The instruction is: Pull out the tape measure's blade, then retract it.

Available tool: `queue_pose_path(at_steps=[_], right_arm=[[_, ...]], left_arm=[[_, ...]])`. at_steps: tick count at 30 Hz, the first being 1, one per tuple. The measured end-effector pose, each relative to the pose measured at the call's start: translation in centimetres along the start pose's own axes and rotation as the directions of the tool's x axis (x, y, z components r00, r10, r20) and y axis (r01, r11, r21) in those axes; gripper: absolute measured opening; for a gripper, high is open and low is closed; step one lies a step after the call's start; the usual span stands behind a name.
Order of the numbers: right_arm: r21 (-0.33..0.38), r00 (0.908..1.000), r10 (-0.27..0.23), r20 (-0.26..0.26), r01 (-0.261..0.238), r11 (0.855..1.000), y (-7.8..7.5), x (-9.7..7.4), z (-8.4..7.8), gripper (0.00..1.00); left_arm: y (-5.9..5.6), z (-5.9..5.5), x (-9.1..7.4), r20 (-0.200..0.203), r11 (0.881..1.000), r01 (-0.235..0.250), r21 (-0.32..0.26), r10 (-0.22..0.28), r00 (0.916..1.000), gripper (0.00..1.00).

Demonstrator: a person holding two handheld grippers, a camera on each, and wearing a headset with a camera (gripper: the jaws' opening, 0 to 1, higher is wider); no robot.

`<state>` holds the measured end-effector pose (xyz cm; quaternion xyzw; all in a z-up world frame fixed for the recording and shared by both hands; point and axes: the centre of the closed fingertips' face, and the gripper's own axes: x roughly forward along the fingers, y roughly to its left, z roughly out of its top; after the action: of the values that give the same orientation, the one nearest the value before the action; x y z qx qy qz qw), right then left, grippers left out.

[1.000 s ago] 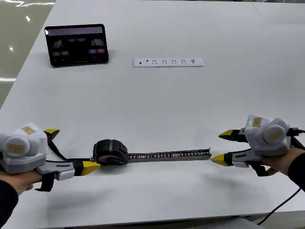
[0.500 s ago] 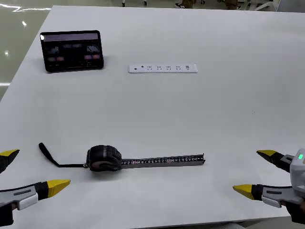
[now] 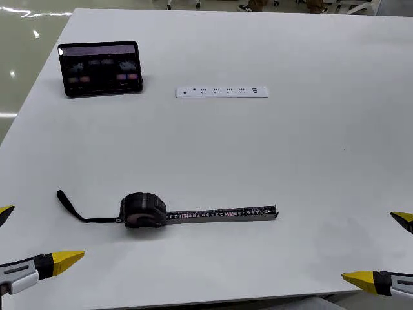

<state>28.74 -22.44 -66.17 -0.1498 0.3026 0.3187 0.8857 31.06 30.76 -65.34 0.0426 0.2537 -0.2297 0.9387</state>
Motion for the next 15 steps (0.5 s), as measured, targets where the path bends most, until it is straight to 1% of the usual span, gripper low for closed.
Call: queue_pose_path(at_steps=[2,4,13,15], right_arm=[[-0.018,1.0,0.004,-0.006,-0.004,1.0,0.03,-0.08,-0.13,1.0],[-0.018,0.9999,0.009,-0.007,-0.009,1.0,0.14,-0.13,-0.14,1.0],[-0.038,0.9998,0.021,-0.007,-0.021,0.999,0.64,0.27,-0.04,1.0],[-0.041,0.9997,0.024,-0.005,-0.024,0.999,0.64,0.23,-0.07,1.0]], left_arm=[[0.05,-0.04,-0.22,0.0,1.0,-0.006,-0.007,0.006,1.0,1.0],[0.24,0.04,-0.44,0.005,1.0,-0.017,-0.001,0.017,0.9998,1.0],[0.45,0.56,-0.86,0.011,0.999,-0.027,0.023,0.027,0.9996,1.0],[0.37,0.6,-0.89,0.013,0.999,-0.028,0.017,0.027,0.9995,1.0]])
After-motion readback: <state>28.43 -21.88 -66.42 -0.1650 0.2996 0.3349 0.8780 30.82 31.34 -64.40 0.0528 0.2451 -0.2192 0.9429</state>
